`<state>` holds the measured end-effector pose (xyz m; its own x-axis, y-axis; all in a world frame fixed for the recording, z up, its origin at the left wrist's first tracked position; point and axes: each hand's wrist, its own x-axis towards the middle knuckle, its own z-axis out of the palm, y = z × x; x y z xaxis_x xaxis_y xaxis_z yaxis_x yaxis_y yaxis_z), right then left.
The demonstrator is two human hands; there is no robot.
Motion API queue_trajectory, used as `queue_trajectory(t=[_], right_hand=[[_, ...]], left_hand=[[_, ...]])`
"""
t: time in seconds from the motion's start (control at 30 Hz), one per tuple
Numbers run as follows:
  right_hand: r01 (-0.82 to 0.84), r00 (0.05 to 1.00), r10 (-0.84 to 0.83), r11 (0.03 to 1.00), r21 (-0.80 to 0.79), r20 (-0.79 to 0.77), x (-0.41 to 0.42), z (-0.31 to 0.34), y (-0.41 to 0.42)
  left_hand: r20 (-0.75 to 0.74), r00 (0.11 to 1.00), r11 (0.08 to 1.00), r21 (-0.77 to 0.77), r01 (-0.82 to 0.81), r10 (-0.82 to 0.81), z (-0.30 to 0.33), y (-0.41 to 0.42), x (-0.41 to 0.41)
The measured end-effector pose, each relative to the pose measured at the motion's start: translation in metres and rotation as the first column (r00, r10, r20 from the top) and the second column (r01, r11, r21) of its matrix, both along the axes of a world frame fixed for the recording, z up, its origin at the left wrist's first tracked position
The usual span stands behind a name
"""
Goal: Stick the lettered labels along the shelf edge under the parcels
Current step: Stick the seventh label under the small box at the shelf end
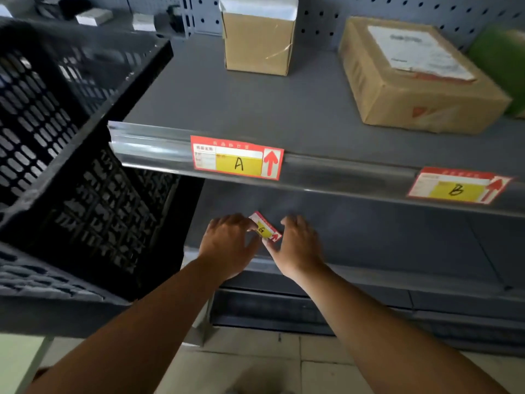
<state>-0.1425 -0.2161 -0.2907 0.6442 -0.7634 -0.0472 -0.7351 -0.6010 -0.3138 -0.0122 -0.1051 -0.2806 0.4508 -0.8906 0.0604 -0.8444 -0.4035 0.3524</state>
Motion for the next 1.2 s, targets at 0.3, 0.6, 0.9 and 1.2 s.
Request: queue_trajectory(t=[0.3,0.6,0.9,1.2], right_hand=[[0.025,0.994,-0.046,0.979,0.203,0.098,0.018,-0.014,-0.028],[-0.094,0.980,0.044,0.963,0.254,0.195,0.011,0.000,-0.018],[-0.300,0.943,0.275,0.947,0.119,0.185,-0.073,0.100,0.018],[-0.370,0.919,0.368,0.929,-0.011,0.139,-0.130,0.171,0.027]], left_hand=[[-0.074,0.997,1.000,-0.018,0.020,-0.021,-0.017,0.010,0.008],[-0.089,0.996,1.000,-0.020,-0.019,0.017,0.015,0.023,0.011],[-0.056,0.993,0.990,0.088,0.109,-0.104,0.107,0.056,-0.033],[-0.025,0.976,0.976,0.028,0.217,-0.216,0.166,0.054,-0.077]])
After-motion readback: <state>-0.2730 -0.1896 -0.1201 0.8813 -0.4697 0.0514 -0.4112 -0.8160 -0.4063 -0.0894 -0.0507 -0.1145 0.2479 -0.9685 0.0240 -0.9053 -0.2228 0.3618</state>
